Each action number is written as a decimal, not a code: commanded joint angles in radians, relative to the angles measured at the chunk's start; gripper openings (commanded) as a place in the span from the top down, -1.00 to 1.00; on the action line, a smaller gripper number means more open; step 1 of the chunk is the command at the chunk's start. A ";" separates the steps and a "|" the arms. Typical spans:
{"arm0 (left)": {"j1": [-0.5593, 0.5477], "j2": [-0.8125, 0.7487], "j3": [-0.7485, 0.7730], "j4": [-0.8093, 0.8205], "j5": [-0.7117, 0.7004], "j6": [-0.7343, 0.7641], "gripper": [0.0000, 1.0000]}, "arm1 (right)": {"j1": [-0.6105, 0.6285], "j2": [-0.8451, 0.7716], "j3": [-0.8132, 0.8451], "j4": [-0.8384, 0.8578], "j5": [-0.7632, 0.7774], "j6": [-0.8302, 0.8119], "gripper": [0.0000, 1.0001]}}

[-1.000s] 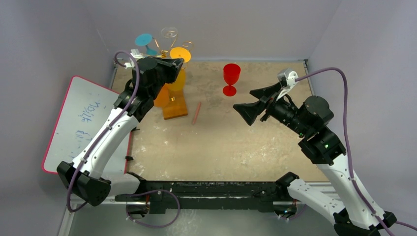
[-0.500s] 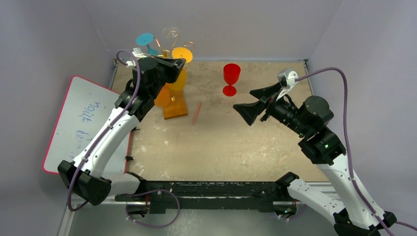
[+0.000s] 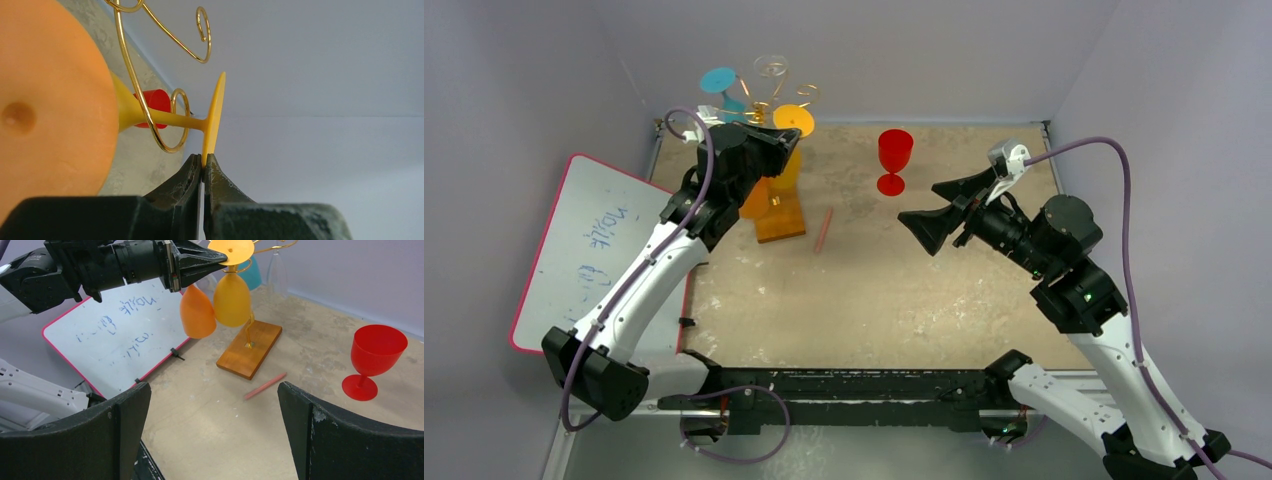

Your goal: Place the wine glass upside down on the wine glass rack

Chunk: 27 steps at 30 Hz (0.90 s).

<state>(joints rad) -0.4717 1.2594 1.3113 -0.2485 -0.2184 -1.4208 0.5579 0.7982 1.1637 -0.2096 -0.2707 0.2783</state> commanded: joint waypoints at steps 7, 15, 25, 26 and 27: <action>-0.004 -0.048 -0.001 0.033 0.034 0.045 1.00 | 0.005 0.007 0.033 0.032 0.004 -0.014 -1.00; -0.004 -0.057 -0.007 0.046 0.043 0.059 1.00 | 0.004 0.008 0.032 0.033 0.005 -0.014 -1.00; -0.003 0.024 0.050 0.093 0.045 0.076 1.00 | 0.004 0.000 0.030 0.035 0.006 -0.013 -1.00; -0.002 0.034 0.065 0.088 0.045 0.082 1.00 | 0.005 0.000 0.027 0.037 0.005 -0.012 -1.00; -0.002 0.048 0.080 0.081 0.040 0.090 1.00 | 0.004 0.001 0.023 0.037 0.006 -0.012 -1.00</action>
<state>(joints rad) -0.4736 1.2667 1.3148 -0.2253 -0.1822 -1.3727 0.5583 0.8104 1.1637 -0.2119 -0.2710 0.2787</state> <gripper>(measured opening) 0.024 0.998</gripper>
